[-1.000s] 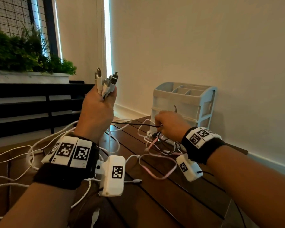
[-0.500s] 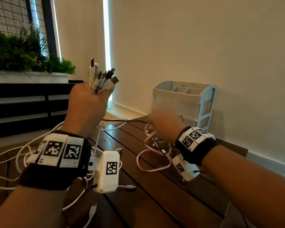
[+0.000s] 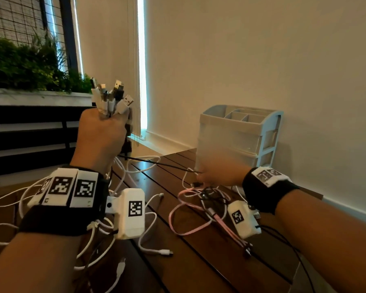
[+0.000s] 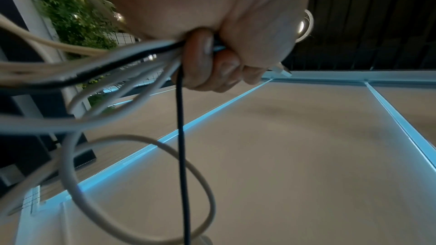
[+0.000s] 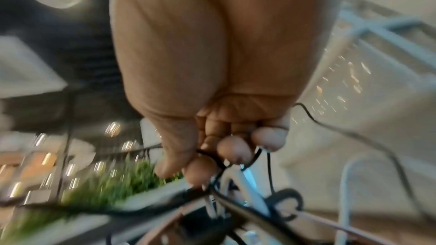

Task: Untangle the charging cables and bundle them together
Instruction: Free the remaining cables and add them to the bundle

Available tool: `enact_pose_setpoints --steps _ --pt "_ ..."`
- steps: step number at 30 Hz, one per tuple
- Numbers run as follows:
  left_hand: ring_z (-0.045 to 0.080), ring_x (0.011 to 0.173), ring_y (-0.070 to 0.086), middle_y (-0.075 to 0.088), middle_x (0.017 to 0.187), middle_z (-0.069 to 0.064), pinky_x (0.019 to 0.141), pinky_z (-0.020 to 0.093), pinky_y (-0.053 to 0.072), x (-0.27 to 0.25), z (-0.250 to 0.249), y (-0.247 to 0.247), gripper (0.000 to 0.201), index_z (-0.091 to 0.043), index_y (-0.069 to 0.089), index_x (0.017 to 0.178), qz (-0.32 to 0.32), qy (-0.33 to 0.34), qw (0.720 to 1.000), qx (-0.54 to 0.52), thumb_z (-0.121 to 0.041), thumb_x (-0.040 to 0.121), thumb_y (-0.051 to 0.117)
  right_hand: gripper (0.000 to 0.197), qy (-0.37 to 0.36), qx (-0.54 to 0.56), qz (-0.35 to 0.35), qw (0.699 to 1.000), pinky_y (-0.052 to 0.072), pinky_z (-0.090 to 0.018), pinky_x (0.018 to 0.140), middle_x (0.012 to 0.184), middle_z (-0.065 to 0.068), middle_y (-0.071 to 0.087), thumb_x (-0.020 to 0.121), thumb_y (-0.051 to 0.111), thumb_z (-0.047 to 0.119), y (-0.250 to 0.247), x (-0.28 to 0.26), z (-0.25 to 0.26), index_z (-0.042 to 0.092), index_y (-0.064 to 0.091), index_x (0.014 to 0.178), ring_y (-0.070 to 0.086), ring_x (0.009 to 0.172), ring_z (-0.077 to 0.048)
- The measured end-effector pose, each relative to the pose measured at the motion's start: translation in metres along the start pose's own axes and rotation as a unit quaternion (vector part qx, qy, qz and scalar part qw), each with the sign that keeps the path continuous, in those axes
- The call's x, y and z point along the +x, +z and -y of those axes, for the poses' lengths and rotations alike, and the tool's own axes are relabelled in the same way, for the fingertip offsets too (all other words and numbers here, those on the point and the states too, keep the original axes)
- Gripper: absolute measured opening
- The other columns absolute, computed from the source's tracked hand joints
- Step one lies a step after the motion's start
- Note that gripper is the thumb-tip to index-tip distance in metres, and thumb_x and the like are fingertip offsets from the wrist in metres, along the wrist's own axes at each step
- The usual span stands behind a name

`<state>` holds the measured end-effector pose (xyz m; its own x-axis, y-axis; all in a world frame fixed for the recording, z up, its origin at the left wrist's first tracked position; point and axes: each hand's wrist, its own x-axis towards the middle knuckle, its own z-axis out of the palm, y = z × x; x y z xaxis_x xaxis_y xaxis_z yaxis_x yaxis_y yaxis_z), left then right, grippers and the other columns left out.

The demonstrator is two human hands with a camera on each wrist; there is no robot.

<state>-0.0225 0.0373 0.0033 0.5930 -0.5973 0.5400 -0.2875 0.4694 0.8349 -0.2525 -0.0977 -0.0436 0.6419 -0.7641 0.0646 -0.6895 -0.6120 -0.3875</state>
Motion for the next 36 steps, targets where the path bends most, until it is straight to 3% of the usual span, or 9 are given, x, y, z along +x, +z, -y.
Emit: enact_pose_setpoints --steps 3,5,8,11,15,19,25,30,36 --pt "0.014 0.042 0.034 0.041 0.043 -0.01 0.046 0.025 0.029 -0.003 -0.001 -0.001 0.039 -0.024 0.059 0.054 0.008 -0.01 1.0 0.027 -0.032 0.092 0.058 0.023 0.0 -0.166 -0.014 0.986 0.037 -0.03 0.064 0.08 0.001 0.055 0.095 0.053 0.036 -0.001 0.002 0.007 0.015 0.06 0.087 0.052 0.077 -0.017" --pt "0.015 0.046 0.038 0.044 0.048 -0.006 0.05 0.027 0.032 -0.009 -0.005 0.002 0.037 -0.021 0.057 0.058 0.012 0.024 0.997 0.067 -0.031 0.093 0.059 0.022 0.015 -0.194 0.006 0.981 0.039 -0.03 0.07 0.089 -0.004 0.058 0.096 0.052 0.028 -0.004 0.005 0.011 0.009 0.062 0.097 0.053 0.083 -0.021" --pt "0.017 0.049 0.041 0.048 0.054 0.003 0.049 0.027 0.032 -0.014 -0.011 0.003 0.039 -0.018 0.052 0.058 0.012 0.078 0.987 0.139 -0.029 0.094 0.059 0.014 0.029 -0.079 0.015 0.996 0.049 -0.033 0.075 0.088 -0.003 0.072 0.094 0.058 0.025 -0.007 0.009 0.006 0.016 0.065 0.085 0.064 0.077 -0.015" --pt "0.022 0.053 0.051 0.056 0.058 0.007 0.056 0.03 0.041 -0.014 -0.006 0.01 0.034 -0.013 0.059 0.06 0.02 0.063 0.987 0.145 -0.025 0.092 0.059 0.017 0.005 0.01 -0.072 0.997 0.051 -0.028 0.064 0.072 -0.003 0.073 0.092 0.062 0.025 -0.012 0.007 0.009 0.02 0.065 0.076 0.063 0.058 -0.009" --pt "0.016 0.062 0.057 0.062 0.07 0.002 0.054 0.026 0.043 -0.024 0.003 0.035 0.017 -0.011 0.07 0.083 0.089 0.043 0.977 0.187 -0.025 0.089 0.063 0.016 -0.039 -0.072 -0.137 0.987 0.053 -0.034 0.072 0.074 -0.002 0.07 0.086 0.07 0.029 -0.014 0.001 0.025 0.016 0.069 0.077 0.063 0.068 -0.012" --pt "0.011 0.055 0.046 0.052 0.062 -0.003 0.048 0.025 0.03 -0.043 0.006 0.052 0.029 -0.019 0.052 0.064 0.144 0.044 0.964 0.22 -0.024 0.091 0.063 0.016 -0.072 -0.1 -0.125 0.984 0.053 -0.034 0.072 0.08 -0.002 0.07 0.084 0.071 0.033 -0.013 -0.005 0.043 0.017 0.073 0.084 0.063 0.075 -0.015" --pt "0.022 0.07 0.061 0.064 0.074 0.005 0.061 0.033 0.049 -0.05 0.019 0.059 0.019 -0.019 0.056 0.071 0.231 0.017 0.92 0.315 -0.02 0.09 0.06 0.026 -0.104 -0.098 -0.135 0.98 0.051 -0.036 0.069 0.083 -0.007 0.068 0.087 0.067 0.037 -0.012 -0.013 0.055 0.013 0.072 0.096 0.061 0.074 -0.022" --pt "0.017 0.071 0.058 0.06 0.076 0.002 0.058 0.026 0.043 -0.047 0.027 0.06 0.005 -0.015 0.062 0.089 0.238 0.022 0.903 0.356 -0.019 0.091 0.059 0.032 -0.105 -0.102 -0.117 0.982 0.05 -0.035 0.072 0.089 -0.007 0.069 0.088 0.064 0.04 -0.011 -0.02 0.055 0.011 0.07 0.101 0.062 0.079 -0.022" --pt "0.016 0.066 0.047 0.043 0.066 -0.007 0.057 0.026 0.033 -0.041 0.019 0.054 0.014 -0.019 0.05 0.084 0.18 0.076 0.893 0.406 -0.025 0.093 0.059 0.017 -0.061 -0.148 -0.06 0.985 0.045 -0.028 0.078 0.1 -0.001 0.067 0.087 0.066 0.019 -0.009 -0.016 0.031 0.012 0.067 0.102 0.059 0.092 -0.016"
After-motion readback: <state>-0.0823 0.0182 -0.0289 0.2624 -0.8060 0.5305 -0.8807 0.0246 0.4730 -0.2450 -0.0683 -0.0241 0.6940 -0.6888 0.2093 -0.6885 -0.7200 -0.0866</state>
